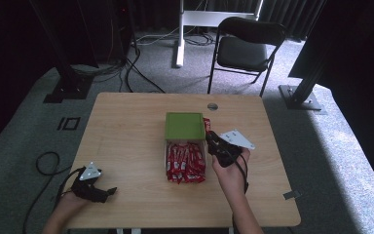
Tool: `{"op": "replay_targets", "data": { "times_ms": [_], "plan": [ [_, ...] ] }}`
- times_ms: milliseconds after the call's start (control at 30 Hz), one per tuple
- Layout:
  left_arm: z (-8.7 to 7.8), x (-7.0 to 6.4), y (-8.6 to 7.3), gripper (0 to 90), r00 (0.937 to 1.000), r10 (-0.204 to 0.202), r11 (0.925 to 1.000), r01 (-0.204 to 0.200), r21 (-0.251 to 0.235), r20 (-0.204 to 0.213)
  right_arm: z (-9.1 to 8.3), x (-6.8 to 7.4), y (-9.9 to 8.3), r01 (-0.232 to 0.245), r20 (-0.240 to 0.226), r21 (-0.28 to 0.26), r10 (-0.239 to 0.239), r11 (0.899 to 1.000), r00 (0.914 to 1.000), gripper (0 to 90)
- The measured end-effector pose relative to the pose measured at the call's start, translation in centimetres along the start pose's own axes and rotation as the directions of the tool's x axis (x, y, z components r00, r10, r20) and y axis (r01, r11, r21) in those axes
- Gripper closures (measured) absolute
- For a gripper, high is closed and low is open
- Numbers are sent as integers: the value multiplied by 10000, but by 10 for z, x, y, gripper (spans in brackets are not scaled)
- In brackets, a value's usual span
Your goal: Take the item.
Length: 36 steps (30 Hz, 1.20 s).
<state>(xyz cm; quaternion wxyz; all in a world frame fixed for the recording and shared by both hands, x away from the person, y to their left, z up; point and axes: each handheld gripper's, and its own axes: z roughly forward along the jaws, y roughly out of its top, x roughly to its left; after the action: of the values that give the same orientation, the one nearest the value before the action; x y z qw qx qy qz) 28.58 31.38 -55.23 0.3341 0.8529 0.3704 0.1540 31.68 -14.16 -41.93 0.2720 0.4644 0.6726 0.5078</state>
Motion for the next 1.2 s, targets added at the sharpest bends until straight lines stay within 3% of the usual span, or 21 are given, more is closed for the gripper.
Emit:
{"op": "replay_targets", "data": {
  "times_ms": [233,467,767,1200],
  "plan": [
    [0,0,0,15,10000,10,10000,-10,-5,-9,12,-22,-8,-193,1159,-302,226,9994,9930,789],
    [0,0,0,15,10000,4,10000,-4,4,-4,28,-36,-26,-537,1624,-3,530,9986,9853,789],
    [0,0,0,15,10000,1,10000,-1,-1,-5,54,-45,-52,-807,1536,551,714,9952,9856,788],
    [0,0,0,15,10000,6,10000,-6,4,-5,80,-51,-76,-1238,1555,1477,1006,9813,9827,787]
  ]
}}
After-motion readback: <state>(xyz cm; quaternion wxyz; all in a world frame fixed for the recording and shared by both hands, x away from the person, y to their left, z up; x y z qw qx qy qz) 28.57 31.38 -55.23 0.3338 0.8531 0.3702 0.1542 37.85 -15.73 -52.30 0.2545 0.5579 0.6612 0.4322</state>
